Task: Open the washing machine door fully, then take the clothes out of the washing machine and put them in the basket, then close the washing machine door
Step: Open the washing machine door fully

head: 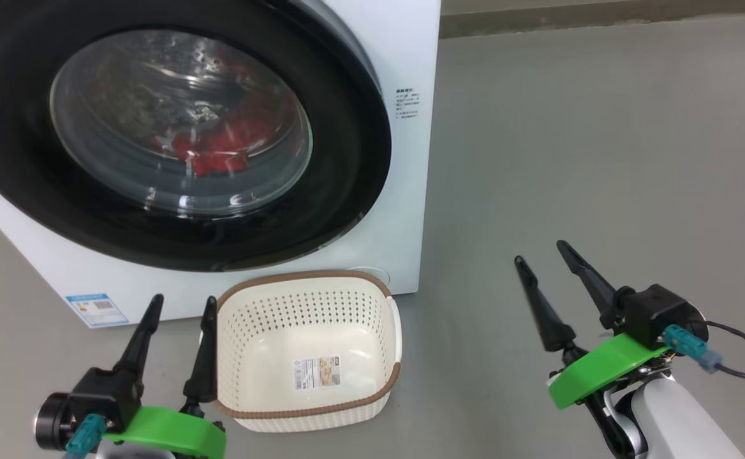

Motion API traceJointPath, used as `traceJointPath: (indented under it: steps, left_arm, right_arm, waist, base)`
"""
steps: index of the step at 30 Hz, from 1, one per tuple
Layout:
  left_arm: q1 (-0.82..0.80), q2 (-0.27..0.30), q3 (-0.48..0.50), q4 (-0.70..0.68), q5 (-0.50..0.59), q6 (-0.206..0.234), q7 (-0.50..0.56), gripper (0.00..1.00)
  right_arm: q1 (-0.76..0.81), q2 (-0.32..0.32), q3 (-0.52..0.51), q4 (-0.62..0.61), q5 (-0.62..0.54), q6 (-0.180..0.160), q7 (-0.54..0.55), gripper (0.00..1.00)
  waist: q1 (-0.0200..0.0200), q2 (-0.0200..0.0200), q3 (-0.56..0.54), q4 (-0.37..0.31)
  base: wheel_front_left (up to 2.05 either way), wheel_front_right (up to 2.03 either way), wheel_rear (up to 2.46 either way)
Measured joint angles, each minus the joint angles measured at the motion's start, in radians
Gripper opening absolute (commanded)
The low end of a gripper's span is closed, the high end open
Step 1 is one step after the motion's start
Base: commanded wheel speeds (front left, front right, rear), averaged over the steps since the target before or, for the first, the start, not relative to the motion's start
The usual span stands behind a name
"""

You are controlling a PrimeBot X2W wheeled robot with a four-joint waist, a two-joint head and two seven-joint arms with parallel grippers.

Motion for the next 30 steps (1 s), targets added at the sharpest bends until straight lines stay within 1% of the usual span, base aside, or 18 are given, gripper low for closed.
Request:
traceJointPath:
  steps: [1,5,12,16,17,20,25,28,30]
  left_arm:
    - [0.000,0.000,-0.003,-0.002,0.000,0.000,0.000,1.00]
    - [0.000,0.000,-0.014,-0.019,-0.004,0.002,0.000,1.00]
    - [-0.009,0.000,-0.019,-0.045,-0.015,0.010,0.000,1.00]
    - [-0.037,0.000,-0.026,-0.058,-0.016,0.014,-0.003,1.00]
    - [-0.037,0.000,-0.026,-0.058,-0.016,0.014,-0.003,1.00]
    - [-0.052,0.000,-0.030,-0.068,-0.016,0.022,-0.003,1.00]
    - [-0.089,0.000,-0.051,-0.113,-0.045,0.027,-0.003,1.00]
    - [-0.115,0.000,-0.063,-0.127,-0.050,0.034,-0.003,1.00]
    - [-0.129,0.000,-0.073,-0.131,-0.051,0.035,-0.003,1.00]
  right_arm:
    - [0.000,0.000,0.000,0.000,0.021,0.000,0.000,0.00]
    - [-0.015,0.001,-0.007,0.001,0.121,0.000,-0.002,0.00]
    - [-0.094,0.002,-0.031,0.001,0.306,0.000,-0.007,0.00]
    - [-0.144,0.001,-0.028,0.025,0.450,0.000,-0.007,0.00]
    - [-0.144,0.001,-0.028,0.025,0.450,0.000,-0.007,0.00]
    - [-0.194,-0.006,-0.018,0.047,0.538,0.000,-0.007,0.00]
    - [-0.300,-0.035,-0.004,0.082,0.629,0.000,-0.007,0.00]
    - [-0.359,-0.041,0.004,0.092,0.694,0.000,-0.007,0.00]
    - [-0.397,-0.045,0.016,0.099,0.758,0.000,-0.007,0.00]
  waist:
    - [0.0000,0.0000,0.002,0.002]
    - [0.0000,0.0000,0.020,0.010]
    - [0.0000,0.0000,0.073,0.020]
    - [0.0000,0.0000,0.109,0.025]
    - [0.0000,0.0000,0.109,0.025]
    - [0.0000,0.0000,0.139,0.028]
    - [0.0000,0.0000,0.196,0.036]
    - [0.0000,0.0000,0.233,0.044]
    - [0.0000,0.0000,0.256,0.050]
  base:
    - [0.00,0.00,0.00]
    - [0.00,0.00,0.00]
    - [0.00,0.00,0.00]
    - [0.00,0.00,0.00]
    - [0.00,0.00,0.00]
    - [0.00,0.00,0.00]
    - [0.00,0.00,0.00]
    - [0.00,0.00,0.00]
    - [0.00,0.00,0.00]
